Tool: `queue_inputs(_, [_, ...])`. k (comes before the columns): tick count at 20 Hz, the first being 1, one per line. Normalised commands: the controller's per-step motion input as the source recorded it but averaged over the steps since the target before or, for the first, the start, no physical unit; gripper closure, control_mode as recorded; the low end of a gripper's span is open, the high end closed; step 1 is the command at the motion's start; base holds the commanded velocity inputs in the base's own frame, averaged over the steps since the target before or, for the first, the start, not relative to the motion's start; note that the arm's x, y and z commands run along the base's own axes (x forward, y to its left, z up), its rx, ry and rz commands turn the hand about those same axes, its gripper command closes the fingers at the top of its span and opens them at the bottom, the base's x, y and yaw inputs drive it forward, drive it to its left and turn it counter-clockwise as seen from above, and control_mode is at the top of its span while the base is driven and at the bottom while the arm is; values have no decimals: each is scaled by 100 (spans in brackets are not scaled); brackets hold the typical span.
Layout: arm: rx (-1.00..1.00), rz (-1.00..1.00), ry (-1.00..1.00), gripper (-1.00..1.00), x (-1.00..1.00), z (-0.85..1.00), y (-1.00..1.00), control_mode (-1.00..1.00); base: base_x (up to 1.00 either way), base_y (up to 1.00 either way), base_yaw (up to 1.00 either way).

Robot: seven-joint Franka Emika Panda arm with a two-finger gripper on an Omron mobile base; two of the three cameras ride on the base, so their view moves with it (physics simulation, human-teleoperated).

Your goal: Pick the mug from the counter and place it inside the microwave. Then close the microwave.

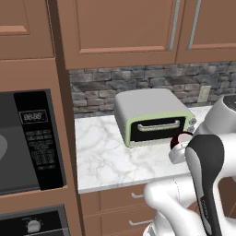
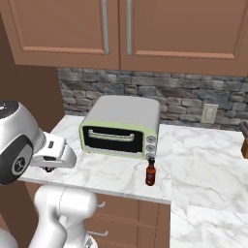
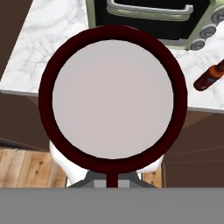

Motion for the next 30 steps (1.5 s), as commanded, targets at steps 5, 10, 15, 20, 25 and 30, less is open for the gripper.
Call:
queue_inputs(5, [0, 0, 0, 100, 0, 0, 0, 100, -60, 8, 1])
queue_inputs(10, [0, 0, 0, 100, 0, 0, 0, 100, -97, 22, 0])
queue_inputs(15, [0, 0, 0, 100, 0, 0, 0, 100, -93, 40, 18])
queue_inputs(20, [0, 0, 0, 100, 0, 0, 0, 100, -28, 63, 29])
queue_inputs(25, [0, 0, 0, 100, 0, 0, 0, 100, 21, 79, 24])
queue_inputs(30, [0, 0, 0, 100, 0, 0, 0, 100, 39, 85, 11])
